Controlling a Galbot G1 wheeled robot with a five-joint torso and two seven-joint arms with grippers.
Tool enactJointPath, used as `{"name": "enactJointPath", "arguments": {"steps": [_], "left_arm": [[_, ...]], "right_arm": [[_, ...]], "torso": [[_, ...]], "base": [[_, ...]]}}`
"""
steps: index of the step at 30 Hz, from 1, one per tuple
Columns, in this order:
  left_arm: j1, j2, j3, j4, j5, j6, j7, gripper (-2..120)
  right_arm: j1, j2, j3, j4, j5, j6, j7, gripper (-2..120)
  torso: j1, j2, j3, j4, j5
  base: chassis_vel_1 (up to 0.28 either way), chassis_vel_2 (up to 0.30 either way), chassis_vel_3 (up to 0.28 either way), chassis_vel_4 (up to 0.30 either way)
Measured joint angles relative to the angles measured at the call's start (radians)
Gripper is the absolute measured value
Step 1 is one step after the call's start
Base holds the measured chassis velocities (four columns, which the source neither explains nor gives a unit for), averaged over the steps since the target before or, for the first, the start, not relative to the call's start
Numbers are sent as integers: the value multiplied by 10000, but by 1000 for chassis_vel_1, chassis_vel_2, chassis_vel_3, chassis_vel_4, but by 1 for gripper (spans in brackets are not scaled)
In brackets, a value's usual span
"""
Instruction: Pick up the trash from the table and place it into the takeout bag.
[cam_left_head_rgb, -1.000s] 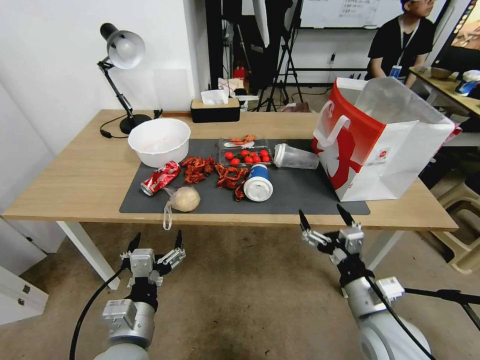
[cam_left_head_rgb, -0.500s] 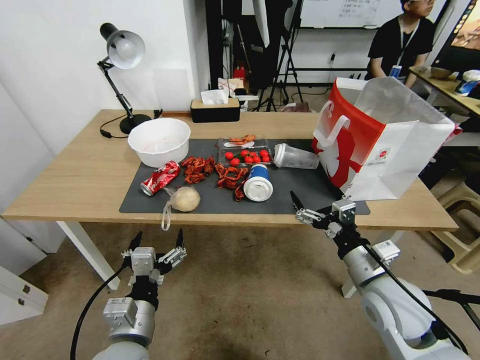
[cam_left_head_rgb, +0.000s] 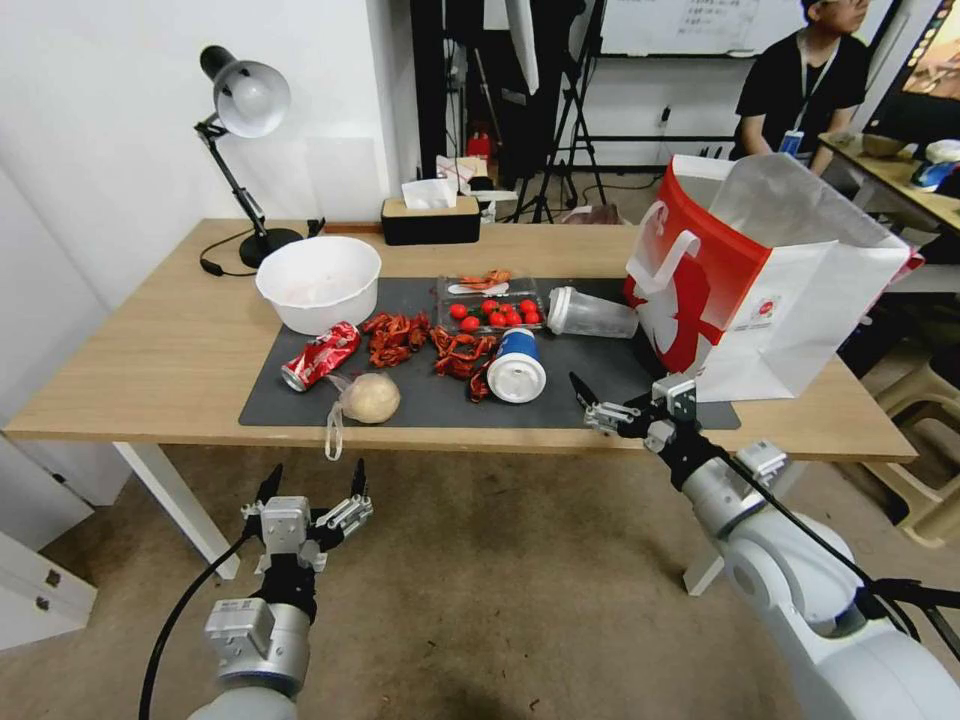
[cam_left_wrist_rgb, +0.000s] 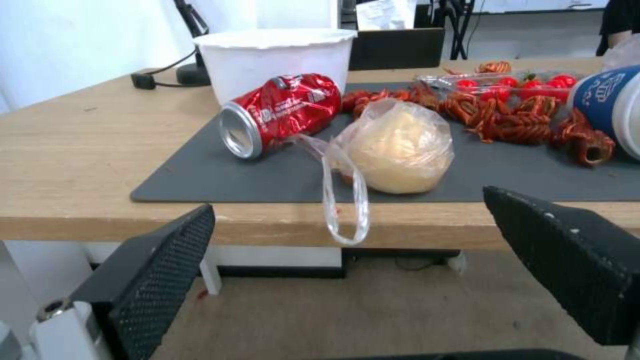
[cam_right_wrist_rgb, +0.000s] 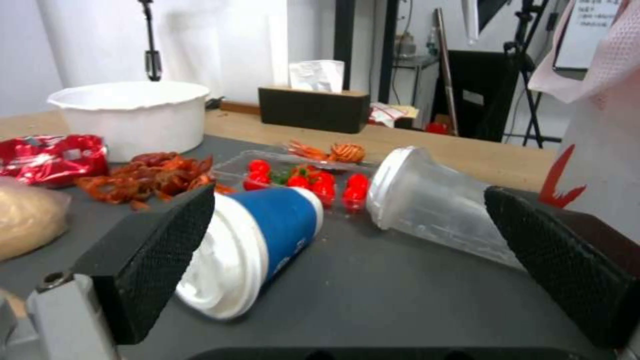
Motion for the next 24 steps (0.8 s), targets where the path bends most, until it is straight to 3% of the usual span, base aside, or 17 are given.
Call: {"name": "enactJointPath", "arguments": {"steps": [17,24], "left_arm": [[-32,-53,9,98,62,29,13,100],[10,-131,4,128,110,21,15,100]], "right_arm": [[1587,-25,-547,-331,597,-1396,853,100],[2654,-40,-1346,-800,779,-2135,1466,100]], "torso": [[-1,0,0,0,0],[-1,0,0,0,2]], "base": [[0,0,0,0],[0,0,0,0]]}}
